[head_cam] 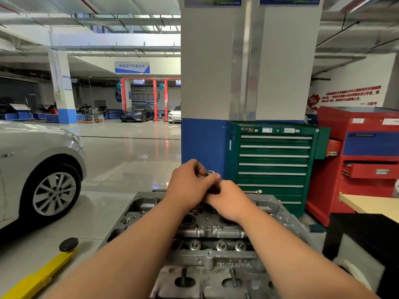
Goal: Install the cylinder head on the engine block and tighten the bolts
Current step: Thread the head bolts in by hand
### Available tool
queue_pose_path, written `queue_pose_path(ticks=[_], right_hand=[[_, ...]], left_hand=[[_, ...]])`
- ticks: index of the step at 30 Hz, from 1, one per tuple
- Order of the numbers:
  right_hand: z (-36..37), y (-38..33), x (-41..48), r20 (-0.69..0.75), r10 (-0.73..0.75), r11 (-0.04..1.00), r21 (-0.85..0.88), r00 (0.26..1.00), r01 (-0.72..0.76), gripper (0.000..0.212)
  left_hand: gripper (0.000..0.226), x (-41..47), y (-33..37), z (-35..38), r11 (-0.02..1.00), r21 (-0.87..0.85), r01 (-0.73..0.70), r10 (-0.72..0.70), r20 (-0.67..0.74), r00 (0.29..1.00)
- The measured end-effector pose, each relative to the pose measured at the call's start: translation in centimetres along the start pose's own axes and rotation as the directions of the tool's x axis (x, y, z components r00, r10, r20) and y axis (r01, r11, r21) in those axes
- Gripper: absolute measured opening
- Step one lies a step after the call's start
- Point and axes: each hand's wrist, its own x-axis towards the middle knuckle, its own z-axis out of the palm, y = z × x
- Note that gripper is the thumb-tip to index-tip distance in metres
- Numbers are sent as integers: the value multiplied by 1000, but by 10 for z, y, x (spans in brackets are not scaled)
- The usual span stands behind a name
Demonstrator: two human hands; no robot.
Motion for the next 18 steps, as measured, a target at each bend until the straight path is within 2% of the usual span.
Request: queue_pose_path(ticks=[2,5,8,10,12,15,18], right_hand=[[-3,1,-1,49,4,1000,28,999,-6,8],[-3,5,-1,28,2,998,69,1000,-4,10],[1,6,4,-46,-1,1000,-4,999,1,6],[4,4,5,-77,-13,1000,-27,997,11,11],[5,2,4,-70,-4,1000,-22,998,2,14],[3,-1,1,-8,-8,1000,19,1000,8,15],[-2,1,0,8,2,1000,19,1000,-2,12]], left_hand=[[21,-3,-5,-3,996,41,-74,72,49,996],[18,-12,-14,1,988,31,-148,146,65,987],[20,-12,-13,3,991,-4,-134,134,84,987],[21,-11,-13,4,996,-21,-90,91,52,994],[24,-11,-16,4,998,-14,-62,62,37,997],[13,-11,-17,0,993,18,-116,115,65,991],[34,-13,-16,-1,992,-3,-123,123,127,984]])
